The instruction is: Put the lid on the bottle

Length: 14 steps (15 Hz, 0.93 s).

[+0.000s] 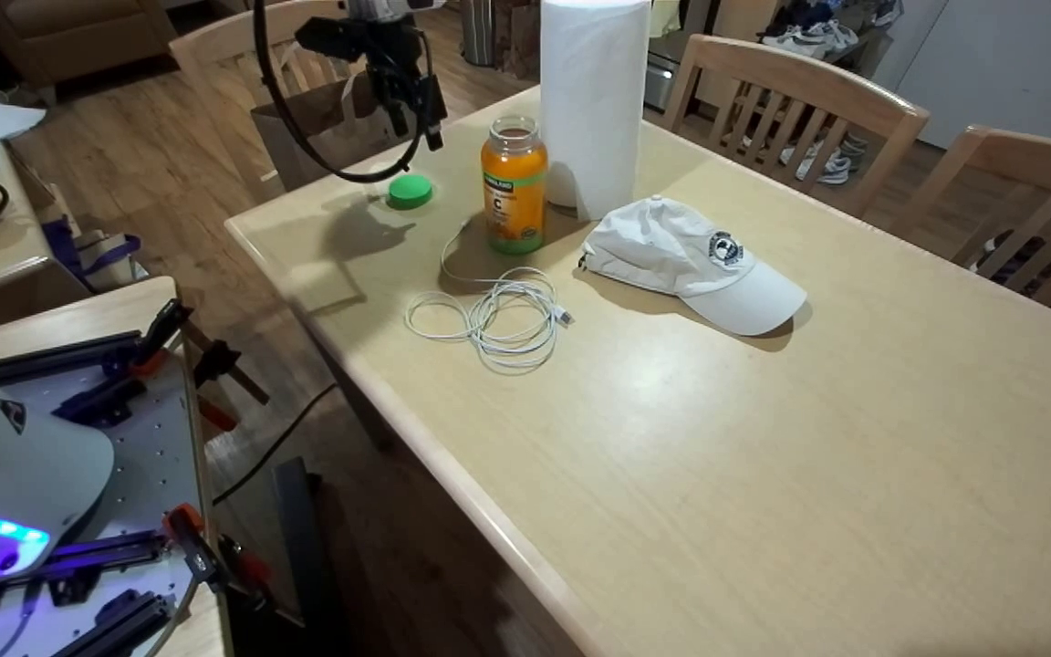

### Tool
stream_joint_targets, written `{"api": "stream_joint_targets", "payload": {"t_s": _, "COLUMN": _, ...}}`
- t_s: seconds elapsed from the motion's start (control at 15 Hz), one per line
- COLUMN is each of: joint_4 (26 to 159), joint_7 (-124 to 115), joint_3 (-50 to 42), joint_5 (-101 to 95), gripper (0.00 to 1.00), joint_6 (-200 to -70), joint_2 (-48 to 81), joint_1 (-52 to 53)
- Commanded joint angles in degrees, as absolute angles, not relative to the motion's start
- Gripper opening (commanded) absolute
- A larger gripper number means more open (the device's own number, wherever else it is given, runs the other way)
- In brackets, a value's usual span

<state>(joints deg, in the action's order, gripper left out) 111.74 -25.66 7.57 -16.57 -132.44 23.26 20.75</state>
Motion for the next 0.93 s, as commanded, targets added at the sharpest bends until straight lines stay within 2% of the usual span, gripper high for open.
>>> {"api": "stream_joint_targets", "payload": {"t_s": 0.0, "joint_4": 108.2, "joint_7": -28.46, "joint_3": 6.58, "joint_5": -15.21, "gripper": 1.0, "joint_6": -136.11, "joint_2": 27.38, "joint_1": 21.79}}
{"api": "stream_joint_targets", "payload": {"t_s": 0.47, "joint_4": 108.82, "joint_7": -23.35, "joint_3": 8.51, "joint_5": -3.64, "gripper": 1.0, "joint_6": -144.04, "joint_2": 30.88, "joint_1": 19.72}}
{"api": "stream_joint_targets", "payload": {"t_s": 0.87, "joint_4": 109.06, "joint_7": -23.35, "joint_3": 8.14, "joint_5": 0.16, "gripper": 1.0, "joint_6": -140.59, "joint_2": 31.73, "joint_1": 20.42}}
